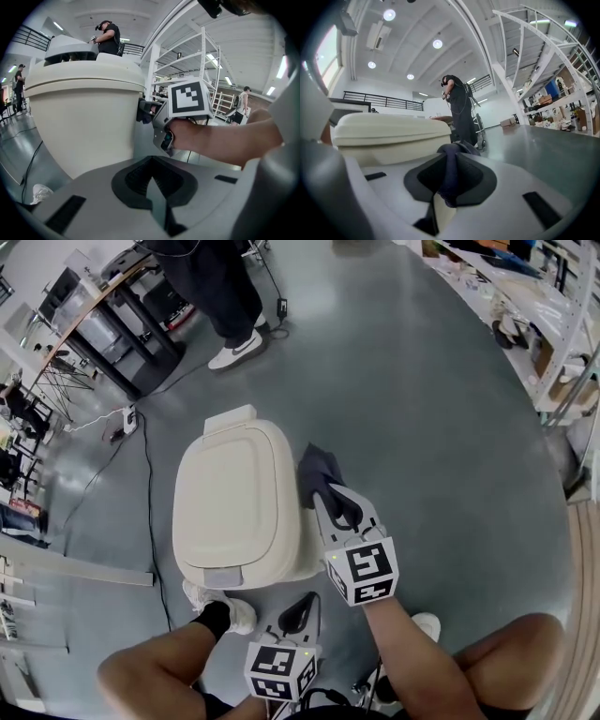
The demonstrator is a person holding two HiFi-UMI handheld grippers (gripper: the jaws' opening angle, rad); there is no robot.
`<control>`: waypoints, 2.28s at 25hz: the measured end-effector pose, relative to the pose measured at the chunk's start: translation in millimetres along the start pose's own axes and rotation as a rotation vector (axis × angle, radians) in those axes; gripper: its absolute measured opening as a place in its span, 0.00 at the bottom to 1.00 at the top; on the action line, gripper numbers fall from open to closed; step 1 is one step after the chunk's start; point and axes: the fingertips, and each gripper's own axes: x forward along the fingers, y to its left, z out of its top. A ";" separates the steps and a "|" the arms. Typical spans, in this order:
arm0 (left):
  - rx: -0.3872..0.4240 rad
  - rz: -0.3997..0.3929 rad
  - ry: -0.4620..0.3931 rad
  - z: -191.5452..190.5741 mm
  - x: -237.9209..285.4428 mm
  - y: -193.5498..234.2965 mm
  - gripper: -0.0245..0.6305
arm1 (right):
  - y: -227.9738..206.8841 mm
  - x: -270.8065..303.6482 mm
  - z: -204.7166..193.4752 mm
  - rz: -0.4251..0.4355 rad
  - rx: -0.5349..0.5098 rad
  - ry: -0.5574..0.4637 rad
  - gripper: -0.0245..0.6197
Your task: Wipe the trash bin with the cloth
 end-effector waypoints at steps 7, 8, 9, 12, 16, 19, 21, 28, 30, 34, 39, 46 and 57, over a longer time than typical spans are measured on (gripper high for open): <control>0.011 -0.007 0.003 -2.9 -3.0 2.5 0.04 | 11.3 14.9 13.3 0.038 -0.030 -0.017 0.12; 0.011 -0.006 0.004 -3.6 -3.2 2.7 0.04 | 10.8 17.0 10.8 0.040 -0.033 -0.008 0.12; 0.011 -0.005 0.006 -4.6 -3.4 3.0 0.04 | 9.6 18.8 7.6 0.040 -0.034 0.002 0.12; 0.008 -0.003 0.011 -7.7 -3.7 5.9 0.04 | 6.3 23.7 -6.6 0.036 -0.032 0.036 0.12; 0.002 0.001 0.010 -7.9 -3.1 10.2 0.04 | 2.9 29.0 -25.6 0.028 -0.026 0.073 0.12; -0.003 0.000 0.013 -9.3 -3.5 11.7 0.04 | 1.1 31.2 -38.9 0.023 -0.021 0.101 0.12; -0.009 -0.002 0.012 -9.2 -1.8 11.1 0.04 | -1.5 32.7 -49.5 0.019 -0.006 0.124 0.12; -0.006 0.012 0.017 -9.5 -0.2 15.2 0.04 | -7.4 35.5 -84.6 -0.006 0.024 0.203 0.12; -0.020 0.013 0.024 -12.2 0.7 17.7 0.04 | -9.3 37.9 -93.3 -0.015 0.031 0.219 0.12; -0.025 0.002 0.029 -15.2 3.6 14.4 0.04 | -18.5 41.9 -114.0 -0.041 0.068 0.250 0.12; -0.024 0.027 0.023 -21.3 2.8 28.8 0.04 | -24.7 47.9 -146.2 -0.025 0.096 0.326 0.12; -0.046 0.018 0.038 -23.2 4.1 32.6 0.04 | -31.2 49.0 -184.5 -0.037 0.165 0.444 0.12; -0.038 0.001 -0.020 -6.0 -6.7 34.4 0.04 | -31.8 42.4 -163.5 -0.085 0.117 0.528 0.12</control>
